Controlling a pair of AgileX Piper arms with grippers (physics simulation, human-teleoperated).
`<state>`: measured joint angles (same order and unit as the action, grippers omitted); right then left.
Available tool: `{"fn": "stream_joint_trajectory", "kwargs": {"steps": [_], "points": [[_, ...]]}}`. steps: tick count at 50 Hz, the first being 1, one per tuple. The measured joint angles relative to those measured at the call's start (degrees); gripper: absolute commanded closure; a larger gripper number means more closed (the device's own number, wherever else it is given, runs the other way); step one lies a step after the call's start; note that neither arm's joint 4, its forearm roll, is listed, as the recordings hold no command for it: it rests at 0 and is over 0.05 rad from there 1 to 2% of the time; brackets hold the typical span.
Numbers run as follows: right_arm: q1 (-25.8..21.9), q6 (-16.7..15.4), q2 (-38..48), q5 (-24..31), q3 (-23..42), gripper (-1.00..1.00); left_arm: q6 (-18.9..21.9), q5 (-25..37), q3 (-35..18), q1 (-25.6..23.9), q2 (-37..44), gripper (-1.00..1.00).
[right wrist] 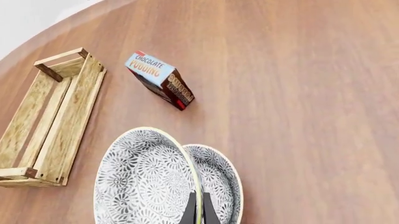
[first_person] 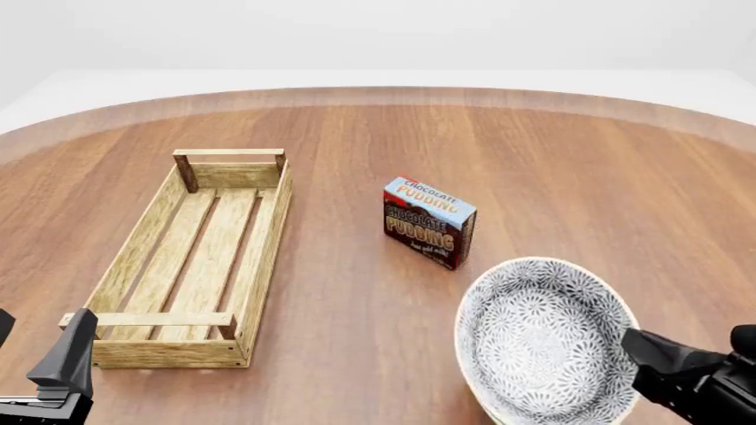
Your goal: Stack the left bowl on the right bowl and place them in the tray.
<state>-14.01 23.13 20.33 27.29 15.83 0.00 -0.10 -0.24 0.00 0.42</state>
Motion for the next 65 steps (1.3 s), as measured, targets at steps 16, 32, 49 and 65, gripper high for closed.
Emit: {"fn": "stream_joint_trajectory", "kwargs": {"steps": [16,32,49,65], "points": [[1.1,1.4,-1.6,-1.9,-3.5,1.00,0.0,0.0,0.0,0.0,0.0,-1.00],[1.8,2.7,-4.0,-2.6,-7.0,1.00,0.0,0.0,0.0,0.0,0.0,-1.00],[3.2,2.3,-3.1,-4.9,-8.8,-1.00,0.0,0.0,0.0,0.0,0.0,-1.00],[4.2,1.5,-2.0,-6.1,-8.4,-1.00,0.0,0.0,0.0,0.0,0.0,-1.00]]}}
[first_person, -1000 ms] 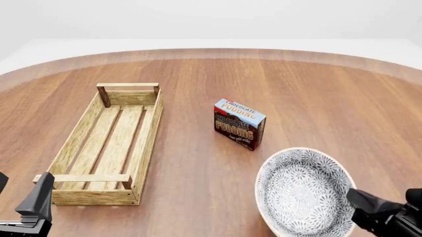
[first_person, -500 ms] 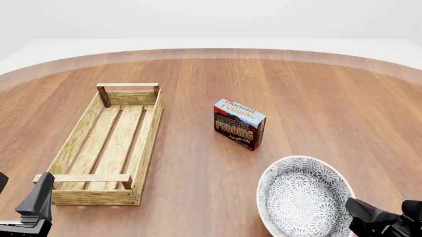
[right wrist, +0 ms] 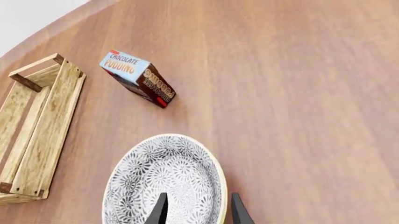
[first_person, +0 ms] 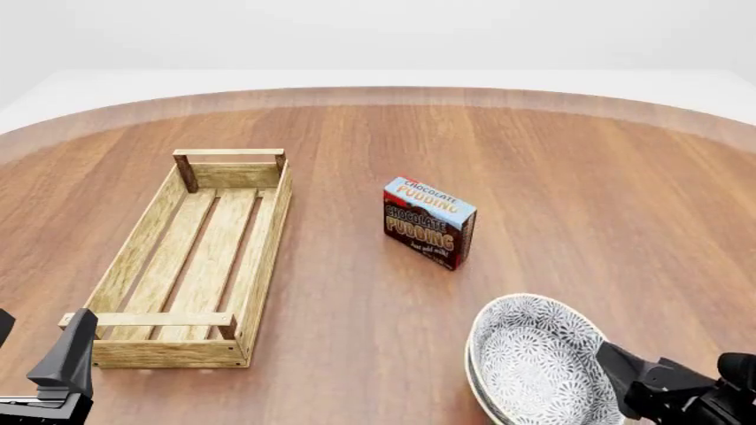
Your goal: Stack the left bowl on the right bowl and place them in the tray.
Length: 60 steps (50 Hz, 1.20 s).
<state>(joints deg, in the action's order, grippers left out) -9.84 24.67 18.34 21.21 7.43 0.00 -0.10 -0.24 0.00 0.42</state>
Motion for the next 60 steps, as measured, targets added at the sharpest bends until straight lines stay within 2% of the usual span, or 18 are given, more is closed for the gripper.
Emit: {"fn": "stream_joint_trajectory", "kwargs": {"steps": [35,44,60], "points": [[2.6,-1.3,-1.1,4.9,1.8,-1.00,0.0,0.0,0.0,0.0,0.0,-1.00],[3.0,-1.1,2.4,1.5,0.3,-1.00,0.0,0.0,0.0,0.0,0.0,-1.00],[1.2,1.8,10.8,-7.3,-4.2,-1.00,0.0,0.0,0.0,0.0,0.0,-1.00]]}}
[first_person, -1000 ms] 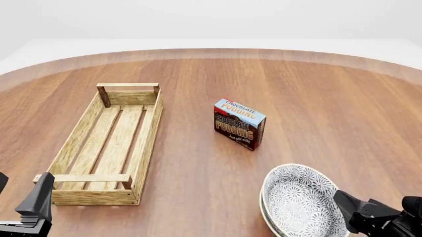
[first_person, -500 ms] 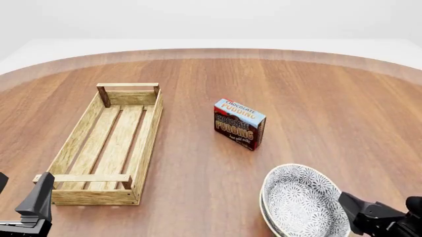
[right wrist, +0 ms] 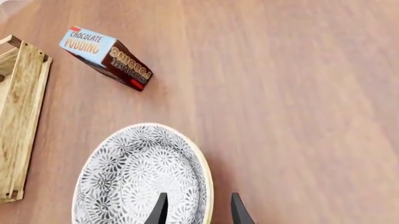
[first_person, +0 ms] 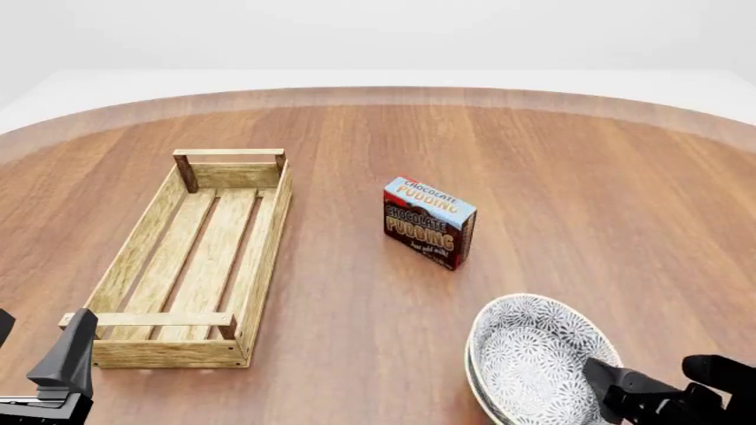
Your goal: Stack the left bowl on the right bowl and place them in the tray.
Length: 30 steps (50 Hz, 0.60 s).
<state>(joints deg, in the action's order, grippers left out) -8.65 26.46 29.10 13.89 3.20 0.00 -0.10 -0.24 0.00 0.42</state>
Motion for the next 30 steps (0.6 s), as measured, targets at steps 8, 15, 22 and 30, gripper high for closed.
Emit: {"fn": "stream_joint_trajectory", "kwargs": {"steps": [8,15,22,30], "points": [[-0.8,1.1,2.2,-2.8,-1.7,-1.00,0.0,0.0,0.0,0.0,0.0,-1.00],[-1.3,1.8,3.4,-4.2,-2.4,-1.00,0.0,0.0,0.0,0.0,0.0,-1.00],[-1.9,2.4,5.1,-5.9,-2.8,-1.00,0.0,0.0,0.0,0.0,0.0,-1.00],[-2.5,3.1,7.0,-7.8,-3.0,-1.00,0.0,0.0,0.0,0.0,0.0,-1.00]]}}
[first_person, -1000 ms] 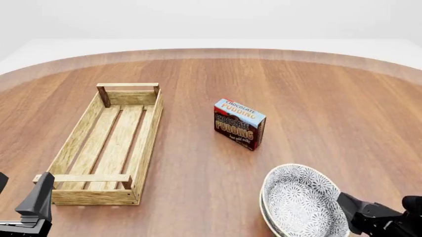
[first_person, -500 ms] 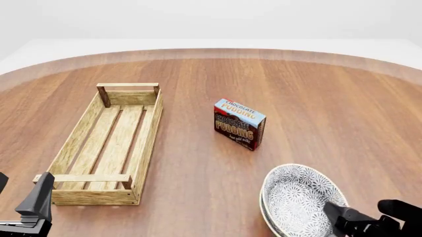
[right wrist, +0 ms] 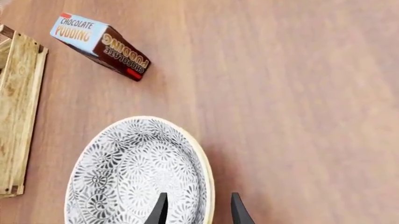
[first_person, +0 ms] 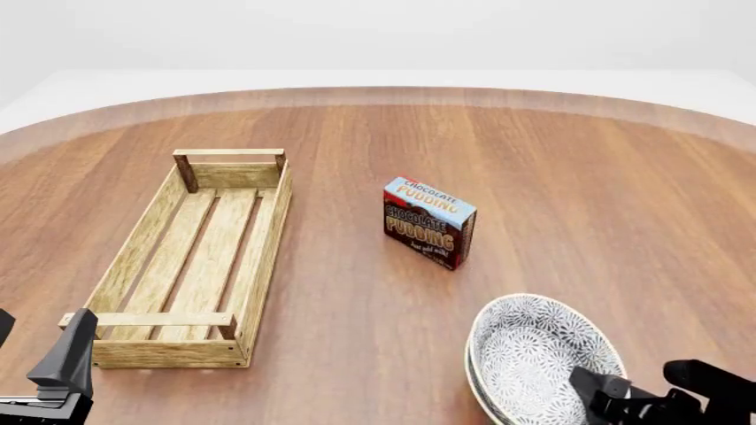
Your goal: Stack the left bowl on the right bowl and place them in the tray.
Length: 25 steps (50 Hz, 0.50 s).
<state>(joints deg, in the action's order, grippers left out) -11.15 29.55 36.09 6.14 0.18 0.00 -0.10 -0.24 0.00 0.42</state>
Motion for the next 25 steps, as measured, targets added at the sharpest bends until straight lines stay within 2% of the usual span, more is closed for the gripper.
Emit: {"fn": "stream_joint_trajectory", "kwargs": {"steps": [25], "points": [[-1.5,1.8,4.5,-3.7,-0.2,-1.00,0.0,0.0,0.0,0.0,0.0,-1.00]]}}
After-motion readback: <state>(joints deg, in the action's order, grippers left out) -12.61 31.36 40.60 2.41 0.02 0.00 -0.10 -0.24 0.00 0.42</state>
